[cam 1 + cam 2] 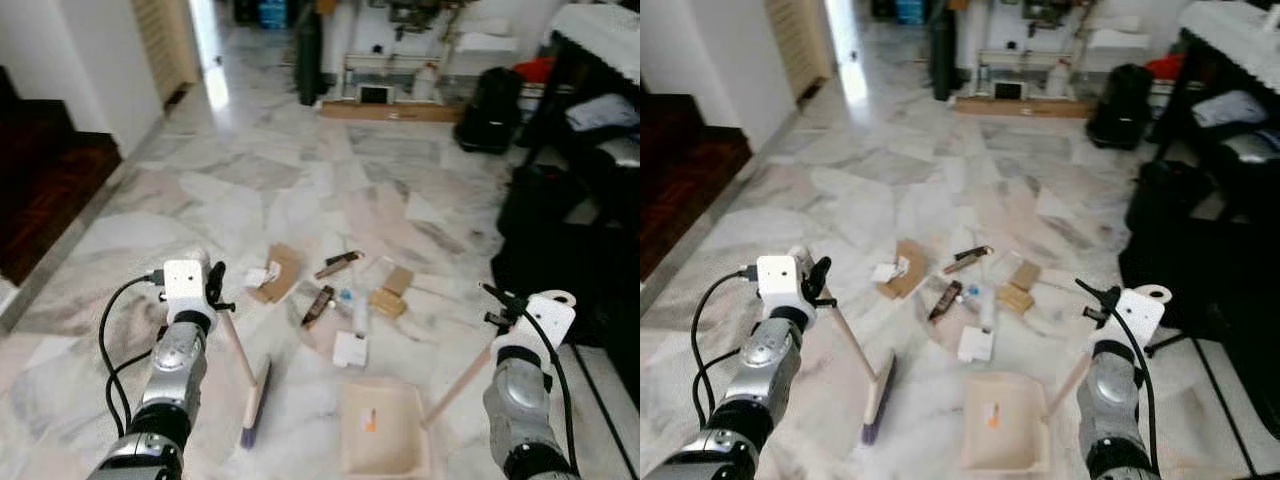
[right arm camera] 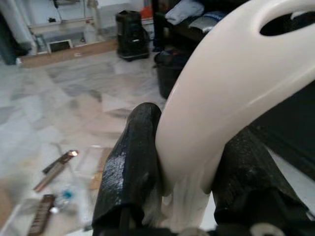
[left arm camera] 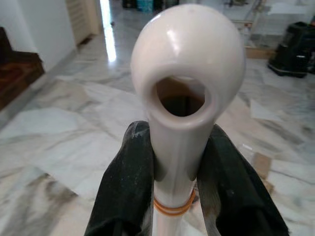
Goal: Sweep floor
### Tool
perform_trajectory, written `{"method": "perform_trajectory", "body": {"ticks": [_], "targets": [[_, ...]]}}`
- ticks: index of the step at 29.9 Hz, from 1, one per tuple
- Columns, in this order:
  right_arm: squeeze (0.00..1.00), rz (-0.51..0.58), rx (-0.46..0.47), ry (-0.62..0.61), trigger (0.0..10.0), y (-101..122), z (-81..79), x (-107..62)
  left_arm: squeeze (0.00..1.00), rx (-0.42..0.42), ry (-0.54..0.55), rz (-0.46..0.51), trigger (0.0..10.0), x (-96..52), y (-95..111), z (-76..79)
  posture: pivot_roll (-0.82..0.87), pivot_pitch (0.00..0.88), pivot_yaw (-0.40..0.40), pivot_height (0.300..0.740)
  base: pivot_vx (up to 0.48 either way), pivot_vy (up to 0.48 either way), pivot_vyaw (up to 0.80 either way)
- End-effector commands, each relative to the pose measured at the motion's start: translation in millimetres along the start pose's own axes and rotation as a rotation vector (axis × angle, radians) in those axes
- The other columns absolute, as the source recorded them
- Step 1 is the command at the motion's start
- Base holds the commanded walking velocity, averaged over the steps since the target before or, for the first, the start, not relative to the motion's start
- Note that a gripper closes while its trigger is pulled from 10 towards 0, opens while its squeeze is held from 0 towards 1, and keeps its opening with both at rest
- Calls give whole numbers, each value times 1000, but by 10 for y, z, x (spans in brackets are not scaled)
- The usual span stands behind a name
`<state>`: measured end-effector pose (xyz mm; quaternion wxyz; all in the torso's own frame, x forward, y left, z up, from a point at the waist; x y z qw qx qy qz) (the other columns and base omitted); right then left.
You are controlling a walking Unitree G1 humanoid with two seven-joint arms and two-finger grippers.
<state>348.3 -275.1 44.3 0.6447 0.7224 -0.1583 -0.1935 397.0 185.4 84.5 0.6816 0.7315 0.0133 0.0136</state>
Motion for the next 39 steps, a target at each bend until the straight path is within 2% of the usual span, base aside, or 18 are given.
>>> {"method": "perform_trajectory", "body": {"ticks": [1, 6, 10, 39], "targets": [[0, 38, 13, 22, 10000, 93, -93, 21, 0, 1, 3, 36, 10000, 43, 118, -17, -87, 0, -4, 740, 281, 0, 0], [0, 23, 24, 27, 10000, 71, -118, 21, 0, 0, -3, 35, 10000, 44, 115, 2, -85, 0, -2, 740, 282, 0, 0], [0, 25, 29, 23, 10000, 75, -109, 22, 0, 0, -6, 34, 10000, 44, 113, 12, -85, 0, -2, 740, 281, 0, -788], [0, 47, -1, 45, 10000, 89, -166, 2, 0, -2, -25, 30, 10000, 42, 104, 71, -80, 0, 2, 740, 281, 0, 0]]}}
Point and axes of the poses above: a point about 5 cm out from each wrist's last joint towards the gripper, its own x axis pointing out of the wrist towards the gripper, its own y axis along the axis of the wrist's last joint, z = x × y, the point moved 6 cm from there along x, pointing out of the wrist towards the gripper, and after that the axes turned 5 degrees about x, right-handed, at the moved point
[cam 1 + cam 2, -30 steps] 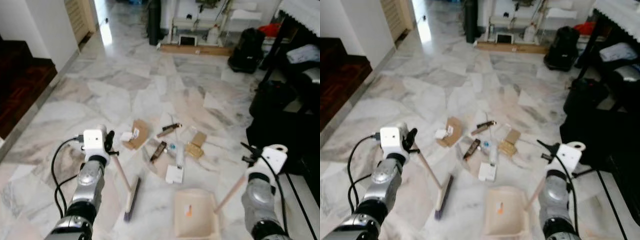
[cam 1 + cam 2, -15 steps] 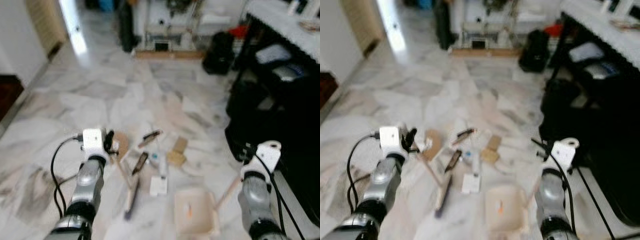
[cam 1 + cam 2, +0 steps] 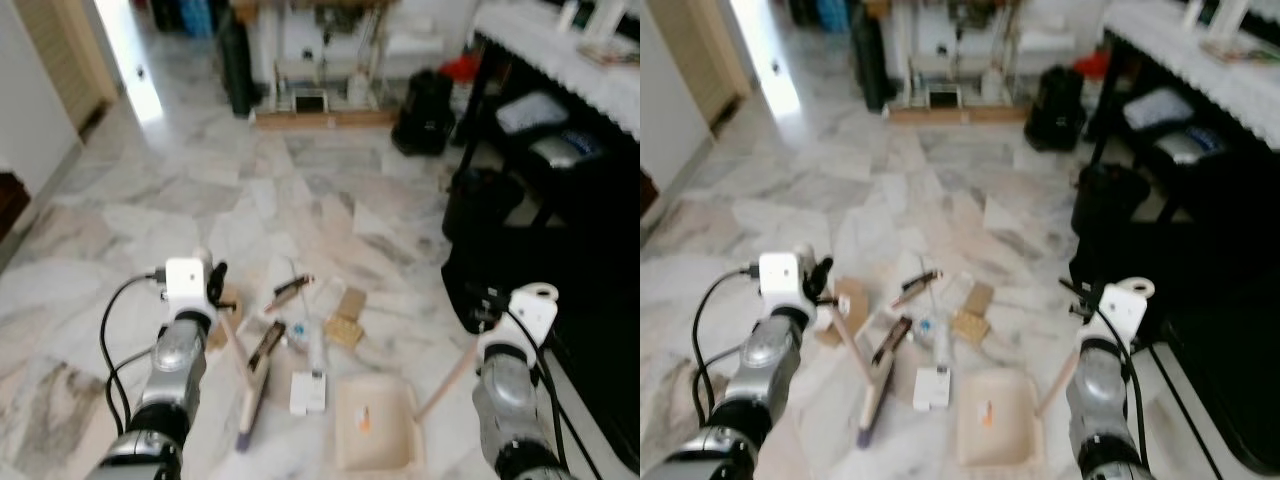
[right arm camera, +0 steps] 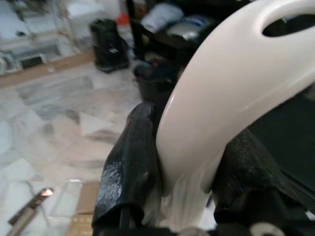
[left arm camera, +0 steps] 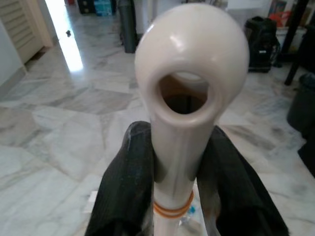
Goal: Sweep floor
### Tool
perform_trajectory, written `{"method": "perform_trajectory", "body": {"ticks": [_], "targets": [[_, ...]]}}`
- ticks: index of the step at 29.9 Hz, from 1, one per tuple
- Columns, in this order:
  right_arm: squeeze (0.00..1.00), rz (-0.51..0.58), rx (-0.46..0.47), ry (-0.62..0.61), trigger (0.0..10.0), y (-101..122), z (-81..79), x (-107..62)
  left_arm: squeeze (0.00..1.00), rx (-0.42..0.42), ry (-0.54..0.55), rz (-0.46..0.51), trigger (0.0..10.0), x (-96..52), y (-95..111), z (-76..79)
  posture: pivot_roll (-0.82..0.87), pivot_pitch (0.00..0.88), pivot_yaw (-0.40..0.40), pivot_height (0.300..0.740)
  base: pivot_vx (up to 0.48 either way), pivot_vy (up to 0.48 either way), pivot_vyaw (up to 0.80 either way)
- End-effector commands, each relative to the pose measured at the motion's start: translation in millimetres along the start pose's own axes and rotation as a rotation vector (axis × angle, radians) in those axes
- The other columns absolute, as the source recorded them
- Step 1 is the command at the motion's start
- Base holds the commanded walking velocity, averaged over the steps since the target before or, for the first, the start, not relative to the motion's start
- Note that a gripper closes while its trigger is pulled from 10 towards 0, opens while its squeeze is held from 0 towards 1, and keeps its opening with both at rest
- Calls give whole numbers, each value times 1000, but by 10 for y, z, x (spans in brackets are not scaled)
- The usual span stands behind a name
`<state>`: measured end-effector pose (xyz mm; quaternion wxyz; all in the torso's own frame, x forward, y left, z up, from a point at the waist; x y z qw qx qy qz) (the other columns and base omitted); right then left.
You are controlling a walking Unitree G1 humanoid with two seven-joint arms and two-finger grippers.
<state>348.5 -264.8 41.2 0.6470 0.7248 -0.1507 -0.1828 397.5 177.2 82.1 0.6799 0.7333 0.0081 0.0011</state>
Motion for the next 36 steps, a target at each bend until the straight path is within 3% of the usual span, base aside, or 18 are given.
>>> {"method": "perform_trajectory", "body": {"ticks": [1, 17, 29, 36], "targets": [[0, 43, -2, 18, 10000, 128, -78, 48, 0, -6, 1, 40, 10000, 38, 124, -15, -80, 0, 2, 740, 281, 0, 0], [0, 32, -25, 23, 10000, 74, -74, 21, 0, -11, -13, 45, 10000, 35, 130, 25, -86, 0, 9, 740, 280, 0, 0], [0, 3, -42, 55, 10000, 22, -156, 31, 0, -14, -29, 44, 10000, 44, 142, 64, -79, 0, 8, 740, 0, 0, 0], [0, -50, -70, 77, 10000, -116, -210, -11, 0, -9, -31, 34, 10000, 24, 110, 47, -68, 0, 8, 740, 0, 0, 0]]}}
Point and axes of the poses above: a point about 5 cm out from each wrist's last joint towards the gripper, its own x axis pointing out of the wrist towards the gripper, its own y axis along the axis of the wrist's last joint, z = x × y, the point moved 6 cm from there along x, pointing out of the wrist towards the gripper, and after that the axes turned 5 degrees about x, right-handed, at the moved point
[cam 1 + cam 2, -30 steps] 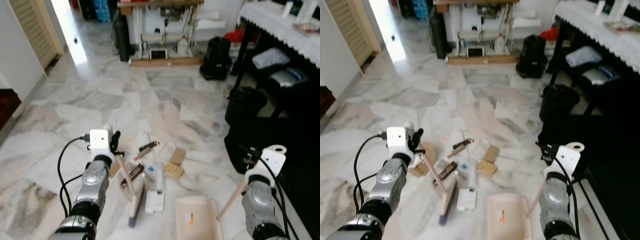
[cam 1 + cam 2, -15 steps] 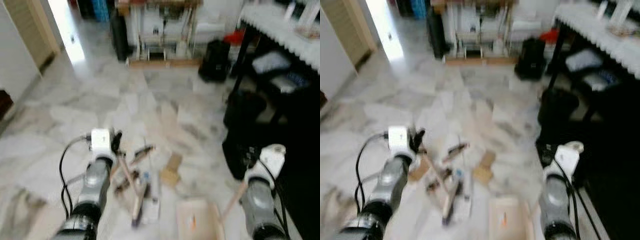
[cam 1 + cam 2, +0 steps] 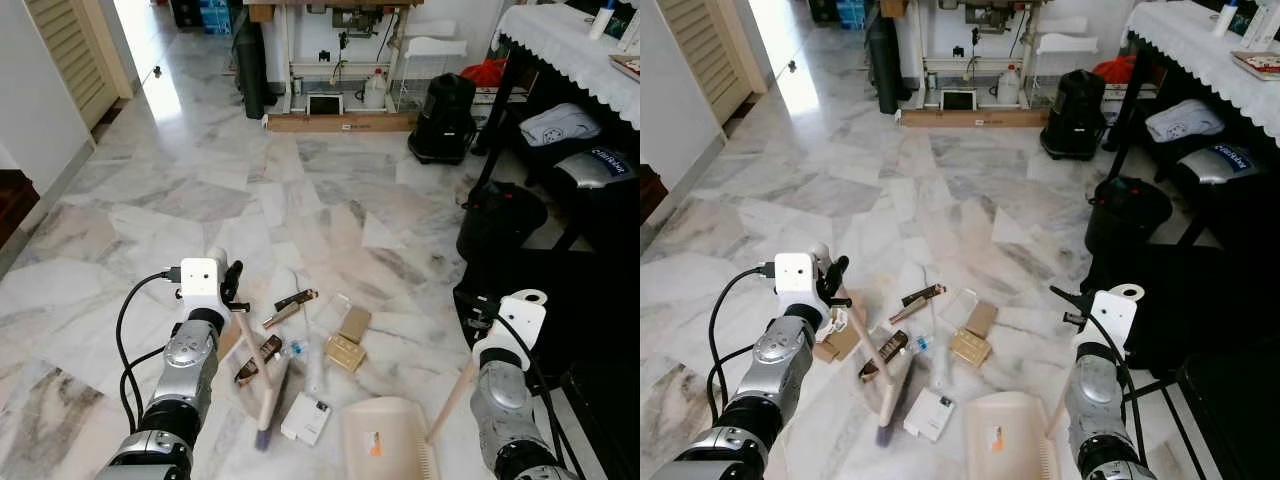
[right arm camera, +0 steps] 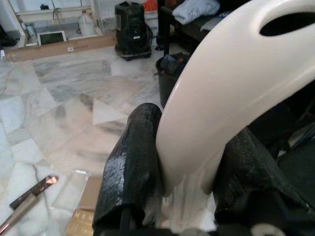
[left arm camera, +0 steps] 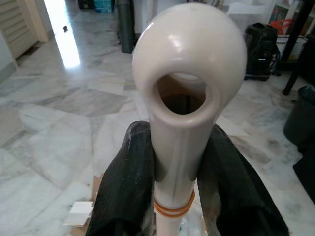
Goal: Sweep floor
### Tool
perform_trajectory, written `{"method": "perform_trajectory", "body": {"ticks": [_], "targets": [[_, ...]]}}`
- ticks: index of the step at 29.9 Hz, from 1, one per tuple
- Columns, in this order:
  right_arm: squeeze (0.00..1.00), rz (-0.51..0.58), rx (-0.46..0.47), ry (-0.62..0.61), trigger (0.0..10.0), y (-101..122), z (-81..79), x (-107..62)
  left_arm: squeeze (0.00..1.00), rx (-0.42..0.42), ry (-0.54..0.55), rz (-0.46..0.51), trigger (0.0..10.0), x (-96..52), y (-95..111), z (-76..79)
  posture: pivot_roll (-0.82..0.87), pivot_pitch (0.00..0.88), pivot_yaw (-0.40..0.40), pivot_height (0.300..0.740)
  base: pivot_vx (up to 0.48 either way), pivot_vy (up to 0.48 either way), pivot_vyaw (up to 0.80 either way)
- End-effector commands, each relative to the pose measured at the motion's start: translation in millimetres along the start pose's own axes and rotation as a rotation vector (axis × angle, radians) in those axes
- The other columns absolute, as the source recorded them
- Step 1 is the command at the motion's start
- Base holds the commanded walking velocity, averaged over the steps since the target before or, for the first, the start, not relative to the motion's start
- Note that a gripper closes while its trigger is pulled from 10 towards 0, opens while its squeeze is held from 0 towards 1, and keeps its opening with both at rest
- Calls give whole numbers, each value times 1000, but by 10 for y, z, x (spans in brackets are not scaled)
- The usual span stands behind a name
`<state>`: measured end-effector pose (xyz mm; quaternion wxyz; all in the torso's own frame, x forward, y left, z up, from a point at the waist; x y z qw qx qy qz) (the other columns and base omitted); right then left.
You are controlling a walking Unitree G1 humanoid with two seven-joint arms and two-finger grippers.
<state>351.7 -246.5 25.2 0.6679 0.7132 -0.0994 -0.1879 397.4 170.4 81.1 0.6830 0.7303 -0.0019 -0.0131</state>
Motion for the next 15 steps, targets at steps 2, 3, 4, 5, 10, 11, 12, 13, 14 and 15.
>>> {"method": "perform_trajectory", "body": {"ticks": [2, 3, 4, 5, 10, 11, 12, 13, 14, 15], "targets": [[0, 20, -5, 15, 10000, 69, -44, 32, 0, 0, 3, 39, 10000, 25, 115, -21, -68, 0, 8, 740, 0, 0, 0], [0, 20, -6, 15, 10000, 69, -44, 32, 0, 0, 3, 39, 10000, 25, 115, -21, -68, 0, 8, 740, 0, 0, 0], [0, 20, -7, 15, 10000, 68, -44, 33, 0, 0, 2, 39, 10000, 25, 115, -21, -68, 0, 8, 740, 0, 0, 0], [0, 20, -7, 15, 10000, 68, -44, 33, 0, 0, 2, 39, 10000, 25, 115, -21, -68, 0, 8, 740, 0, 0, 0], [0, 20, -8, 14, 10000, 67, -45, 35, 0, 0, 2, 39, 10000, 24, 115, -22, -68, 0, 8, 740, 0, 0, 0], [0, 20, -8, 14, 10000, 66, -45, 35, 0, 0, 2, 39, 10000, 24, 115, -22, -68, 0, 8, 740, 0, 0, 0], [0, 20, -8, 14, 10000, 66, -45, 35, 0, 0, 2, 39, 10000, 24, 115, -22, -68, 0, 8, 740, 0, 0, 0], [0, 20, -8, 14, 10000, 66, -45, 35, 0, 0, 2, 39, 10000, 24, 115, -22, -68, 0, 8, 740, 0, 0, 0], [0, 20, -8, 14, 10000, 66, -45, 35, 0, 0, 2, 39, 10000, 24, 116, -22, -68, 0, 8, 740, 0, 0, 0], [0, 20, -8, 14, 10000, 66, -45, 35, 0, 0, 2, 39, 10000, 24, 116, -22, -68, 0, 8, 740, 0, 0, 0]]}}
Point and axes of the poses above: a point about 5 cm out from each wrist's last joint towards the gripper, its own x axis pointing out of the wrist towards the gripper, its own y axis along the axis of the wrist's last joint, z = x × y, the point moved 6 cm from there along x, pointing out of the wrist towards the gripper, and after that the axes turned 5 degrees about x, right-handed, at the moved point
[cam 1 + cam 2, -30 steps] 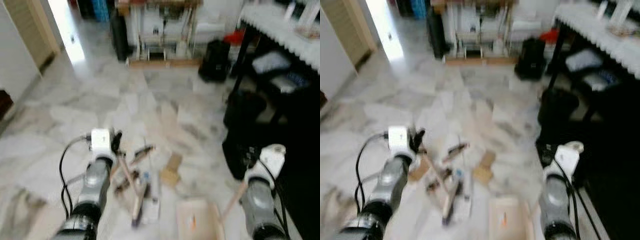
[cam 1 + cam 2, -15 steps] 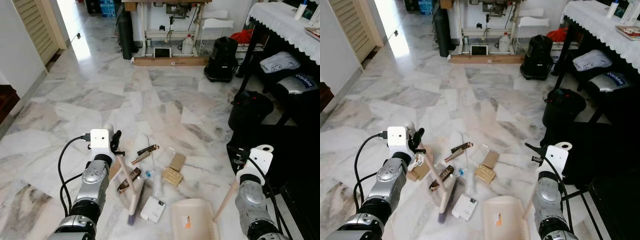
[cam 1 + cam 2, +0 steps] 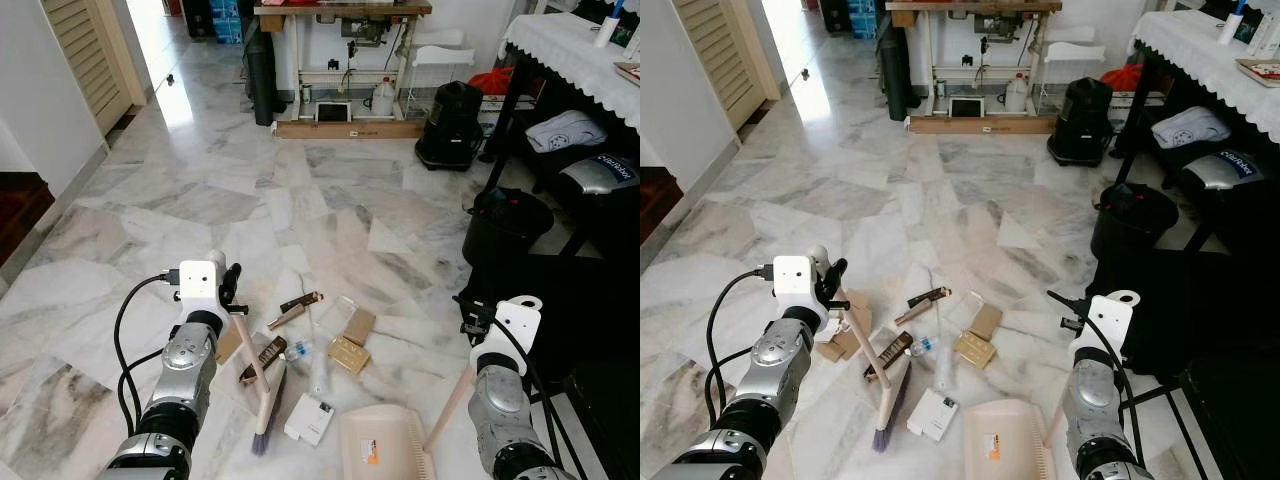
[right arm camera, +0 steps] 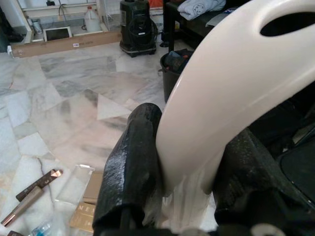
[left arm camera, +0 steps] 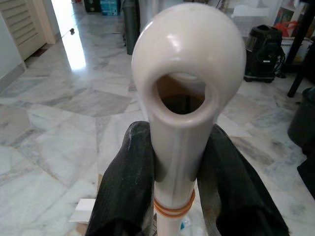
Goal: Sweep floor
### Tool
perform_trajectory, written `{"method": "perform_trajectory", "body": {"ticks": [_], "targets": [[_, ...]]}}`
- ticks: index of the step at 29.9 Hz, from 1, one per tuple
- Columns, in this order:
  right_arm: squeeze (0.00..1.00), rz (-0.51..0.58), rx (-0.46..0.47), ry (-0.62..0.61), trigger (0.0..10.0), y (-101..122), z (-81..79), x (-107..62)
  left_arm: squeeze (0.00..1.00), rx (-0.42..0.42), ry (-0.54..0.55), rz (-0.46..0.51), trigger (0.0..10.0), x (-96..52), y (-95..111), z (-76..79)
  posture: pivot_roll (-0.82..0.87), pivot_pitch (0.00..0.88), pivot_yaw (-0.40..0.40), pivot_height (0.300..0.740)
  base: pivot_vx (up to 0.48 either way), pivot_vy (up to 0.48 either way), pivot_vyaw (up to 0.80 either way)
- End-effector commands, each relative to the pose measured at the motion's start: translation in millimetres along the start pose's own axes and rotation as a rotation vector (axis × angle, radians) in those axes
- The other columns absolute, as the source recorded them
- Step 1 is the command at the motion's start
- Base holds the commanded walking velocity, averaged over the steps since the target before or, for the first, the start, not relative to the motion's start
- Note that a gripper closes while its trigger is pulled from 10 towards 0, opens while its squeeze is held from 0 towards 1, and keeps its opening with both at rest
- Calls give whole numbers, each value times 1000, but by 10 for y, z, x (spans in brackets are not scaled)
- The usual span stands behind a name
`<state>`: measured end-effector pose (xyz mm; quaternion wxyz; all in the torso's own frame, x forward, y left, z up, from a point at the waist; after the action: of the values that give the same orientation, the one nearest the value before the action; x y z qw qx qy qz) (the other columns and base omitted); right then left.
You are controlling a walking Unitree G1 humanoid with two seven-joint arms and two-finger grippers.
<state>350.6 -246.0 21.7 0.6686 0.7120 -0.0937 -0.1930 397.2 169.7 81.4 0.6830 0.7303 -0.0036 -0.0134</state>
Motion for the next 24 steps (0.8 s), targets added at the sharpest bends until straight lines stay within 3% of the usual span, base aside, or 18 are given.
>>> {"method": "perform_trajectory", "body": {"ticks": [1, 11, 12, 14, 24], "targets": [[0, 34, -2, 14, 10000, 104, -45, 41, 0, 0, 5, 37, 10000, 26, 112, -28, -68, 0, 8, 740, 0, 0, 0], [0, 34, -2, 14, 10000, 103, -45, 42, 0, 0, 5, 36, 10000, 25, 112, -28, -68, 0, 8, 740, 0, 0, 0], [0, -36, -42, -19, 10000, -147, -14, -79, 0, -3, -106, -43, 10000, -18, -56, 130, -36, 0, 23, 740, 0, 0, 0], [0, -73, -68, -45, 10000, -279, 17, -152, 0, -19, -177, -88, 10000, -47, -140, 241, -29, 0, 22, 740, 0, 0, 0], [0, -113, -72, -40, 10000, -381, -19, -201, 0, -40, -248, -116, 10000, -72, -164, 338, -27, 0, 23, 740, 0, 0, 0]]}}
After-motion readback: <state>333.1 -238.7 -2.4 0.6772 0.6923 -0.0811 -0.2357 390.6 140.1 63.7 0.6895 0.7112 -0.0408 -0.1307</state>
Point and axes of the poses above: a point about 5 cm out from each wrist's last joint towards the gripper, its own x axis pointing out of the wrist towards the gripper, its own y axis along the axis of the wrist's last joint, z = x × y, the point moved 6 cm from there along x, pointing out of the wrist towards the gripper, and after that the axes turned 5 degrees about x, right-handed, at the moved point
